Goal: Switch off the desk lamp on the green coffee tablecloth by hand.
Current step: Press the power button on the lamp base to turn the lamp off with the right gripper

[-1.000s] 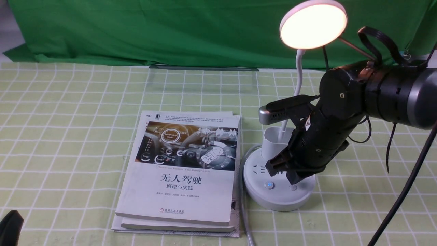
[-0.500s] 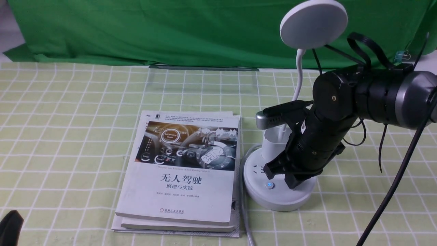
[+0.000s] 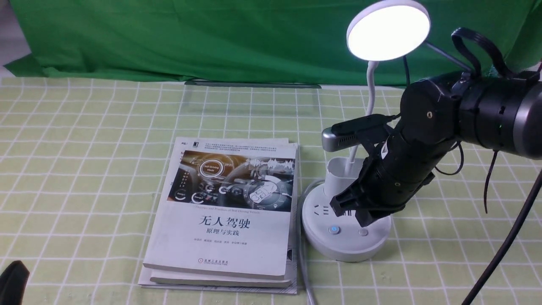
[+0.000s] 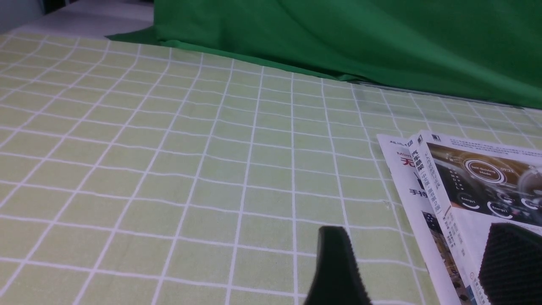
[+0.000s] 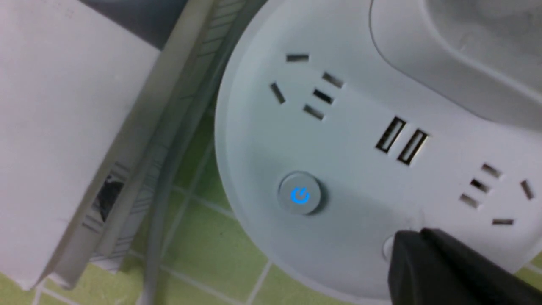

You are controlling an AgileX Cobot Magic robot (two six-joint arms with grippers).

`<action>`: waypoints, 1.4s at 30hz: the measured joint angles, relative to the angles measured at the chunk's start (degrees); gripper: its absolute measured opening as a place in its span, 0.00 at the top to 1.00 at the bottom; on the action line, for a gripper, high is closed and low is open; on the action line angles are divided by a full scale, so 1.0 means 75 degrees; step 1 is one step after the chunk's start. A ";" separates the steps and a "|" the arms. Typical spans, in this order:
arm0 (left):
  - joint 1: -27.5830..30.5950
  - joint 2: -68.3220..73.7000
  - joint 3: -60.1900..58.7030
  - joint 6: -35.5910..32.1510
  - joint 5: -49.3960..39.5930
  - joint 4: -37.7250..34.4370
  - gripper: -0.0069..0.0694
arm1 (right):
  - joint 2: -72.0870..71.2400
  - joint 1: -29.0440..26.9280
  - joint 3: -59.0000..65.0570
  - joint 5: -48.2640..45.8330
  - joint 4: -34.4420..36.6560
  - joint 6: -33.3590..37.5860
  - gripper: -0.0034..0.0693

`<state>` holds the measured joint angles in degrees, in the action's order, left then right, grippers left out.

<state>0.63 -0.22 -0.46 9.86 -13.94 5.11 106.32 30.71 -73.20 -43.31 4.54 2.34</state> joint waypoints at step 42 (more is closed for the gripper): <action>0.0000 0.0000 0.0000 0.0000 0.0000 0.0000 0.37 | 0.0189 0.0000 0.0033 0.0026 0.0027 0.0056 0.89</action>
<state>0.63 -0.22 -0.46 9.86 -13.94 5.11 107.74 30.71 -72.94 -43.11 4.75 2.76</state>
